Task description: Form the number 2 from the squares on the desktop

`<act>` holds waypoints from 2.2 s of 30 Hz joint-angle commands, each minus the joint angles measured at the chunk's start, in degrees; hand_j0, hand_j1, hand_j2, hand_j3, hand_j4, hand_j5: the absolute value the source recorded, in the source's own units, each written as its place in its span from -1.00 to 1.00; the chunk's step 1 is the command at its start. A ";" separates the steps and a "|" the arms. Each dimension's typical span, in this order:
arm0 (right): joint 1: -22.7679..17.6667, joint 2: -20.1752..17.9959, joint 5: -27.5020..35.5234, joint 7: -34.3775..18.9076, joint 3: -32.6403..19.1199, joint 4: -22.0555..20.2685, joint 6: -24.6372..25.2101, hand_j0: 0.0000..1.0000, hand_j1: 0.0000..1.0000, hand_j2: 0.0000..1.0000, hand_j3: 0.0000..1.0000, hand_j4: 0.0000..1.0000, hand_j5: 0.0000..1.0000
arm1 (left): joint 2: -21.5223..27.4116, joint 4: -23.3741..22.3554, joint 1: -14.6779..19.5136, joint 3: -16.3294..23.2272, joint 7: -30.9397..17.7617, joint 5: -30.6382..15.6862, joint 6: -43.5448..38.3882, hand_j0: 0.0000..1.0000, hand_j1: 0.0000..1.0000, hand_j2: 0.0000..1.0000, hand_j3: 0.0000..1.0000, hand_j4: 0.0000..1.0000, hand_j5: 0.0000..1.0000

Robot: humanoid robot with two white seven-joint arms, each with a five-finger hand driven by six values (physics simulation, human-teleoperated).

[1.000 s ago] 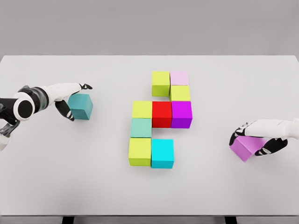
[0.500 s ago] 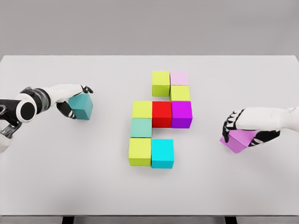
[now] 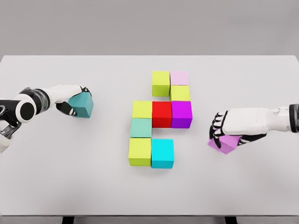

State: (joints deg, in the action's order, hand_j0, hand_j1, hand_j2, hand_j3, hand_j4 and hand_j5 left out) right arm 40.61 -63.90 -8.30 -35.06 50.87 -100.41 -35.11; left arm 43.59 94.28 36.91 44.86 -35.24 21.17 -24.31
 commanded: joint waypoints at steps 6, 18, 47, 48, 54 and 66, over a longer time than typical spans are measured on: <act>0.35 0.53 -0.05 0.06 0.73 -0.05 0.11 -0.08 -0.08 -0.08 -0.08 -0.08 -0.08 | 0.01 -0.06 0.09 -0.48 0.24 -0.34 -0.12 0.18 0.18 0.18 0.18 0.18 0.18; 2.37 5.01 -0.05 0.06 4.06 -0.14 0.11 -0.07 -0.07 -0.07 -0.07 -0.07 -0.07 | -2.10 -0.33 2.90 -1.09 0.24 -0.16 -0.38 -0.07 -0.07 -0.07 -0.07 -0.07 -0.07; 6.68 6.77 0.04 0.06 9.16 -0.14 0.11 1.00 1.00 1.00 1.00 1.00 1.00 | -14.23 -8.94 8.79 -1.00 0.24 0.01 -4.16 -0.15 -0.15 -0.15 -0.15 -0.15 -0.15; 6.94 6.16 0.12 0.06 8.81 -0.05 0.11 1.00 1.00 1.00 1.00 1.00 1.00 | -14.23 -8.94 8.79 -1.00 0.24 0.01 -4.25 -0.15 -0.15 -0.15 -0.15 -0.15 -0.15; 6.94 -2.45 2.93 0.06 5.56 -0.05 0.11 1.00 1.00 1.00 1.00 1.00 1.00 | -15.81 -10.25 9.49 -1.00 0.24 0.19 -4.51 -0.15 -0.15 -0.15 -0.15 -0.15 -0.15; 6.94 -11.25 -2.07 0.06 13.82 0.03 0.11 1.00 1.00 1.00 1.00 1.00 1.00 | -20.74 -14.74 10.99 -0.83 0.24 0.71 -4.69 -0.15 -0.15 -0.15 -0.15 -0.15 -0.15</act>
State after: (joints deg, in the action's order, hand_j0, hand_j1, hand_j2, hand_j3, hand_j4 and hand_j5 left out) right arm 47.55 -75.25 -9.01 -35.02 63.76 -100.39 -35.14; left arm 23.55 80.07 47.90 44.04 -35.09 21.74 -29.08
